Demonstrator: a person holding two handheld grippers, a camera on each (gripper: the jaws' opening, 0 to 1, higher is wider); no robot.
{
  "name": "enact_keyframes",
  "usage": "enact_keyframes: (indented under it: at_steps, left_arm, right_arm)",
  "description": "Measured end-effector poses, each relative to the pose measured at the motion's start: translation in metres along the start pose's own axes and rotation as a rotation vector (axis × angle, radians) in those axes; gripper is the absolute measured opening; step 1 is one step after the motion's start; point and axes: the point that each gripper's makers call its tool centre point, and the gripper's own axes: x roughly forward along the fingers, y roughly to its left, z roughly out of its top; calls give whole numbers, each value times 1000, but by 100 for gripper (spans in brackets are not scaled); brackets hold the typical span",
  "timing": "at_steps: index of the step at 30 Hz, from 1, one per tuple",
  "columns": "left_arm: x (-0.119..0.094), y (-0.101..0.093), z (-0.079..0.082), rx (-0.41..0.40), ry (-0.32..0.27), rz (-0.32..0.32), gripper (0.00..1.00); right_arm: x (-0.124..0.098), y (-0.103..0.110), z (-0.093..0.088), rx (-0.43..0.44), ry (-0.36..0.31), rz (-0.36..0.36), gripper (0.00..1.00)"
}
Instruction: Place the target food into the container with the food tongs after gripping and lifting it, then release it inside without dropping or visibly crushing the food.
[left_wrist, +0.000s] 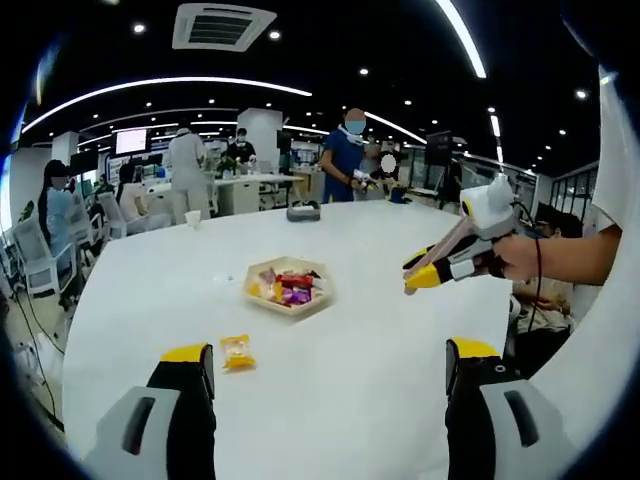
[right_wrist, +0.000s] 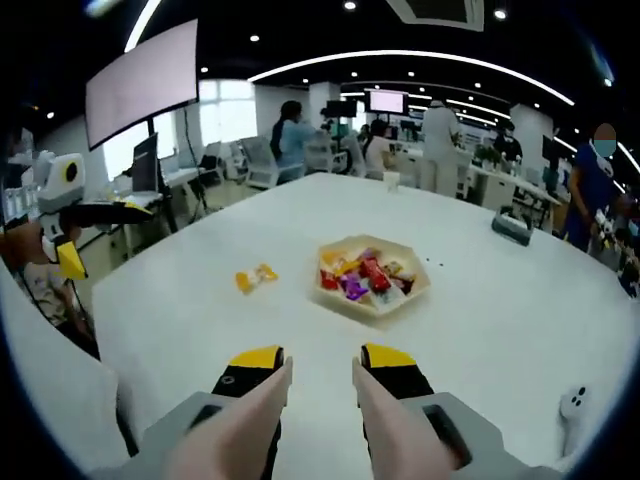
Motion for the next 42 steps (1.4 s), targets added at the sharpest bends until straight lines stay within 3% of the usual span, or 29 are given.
enact_keyframes:
  at_steps: [4,11,16,19,28,34,42]
  left_arm:
    - [-10,13,1,50,4,-14,97]
    - [-29,29,-3,55,-7,-26,97]
    - [-31,29,-8,32,-27,-53,97]
    - [-32,22,-10,68,-23,-108,97]
    - [-41,30,-16,70,-35,-139,97]
    - [-49,32,-22,67,-35,-131,96]
    - [-65,50,-29,34,-37,-70,97]
  right_arm:
    - [5,12,12,25,-6,-20,30]
    - [15,34,35,28,-26,-38,30]
    - [21,47,44,24,-19,-38,30]
    - [26,52,54,19,-23,-52,30]
    - [40,55,75,-11,-15,-64,30]
    - [54,48,86,6,-28,-82,30]
    - [85,51,91,4,1,-65,30]
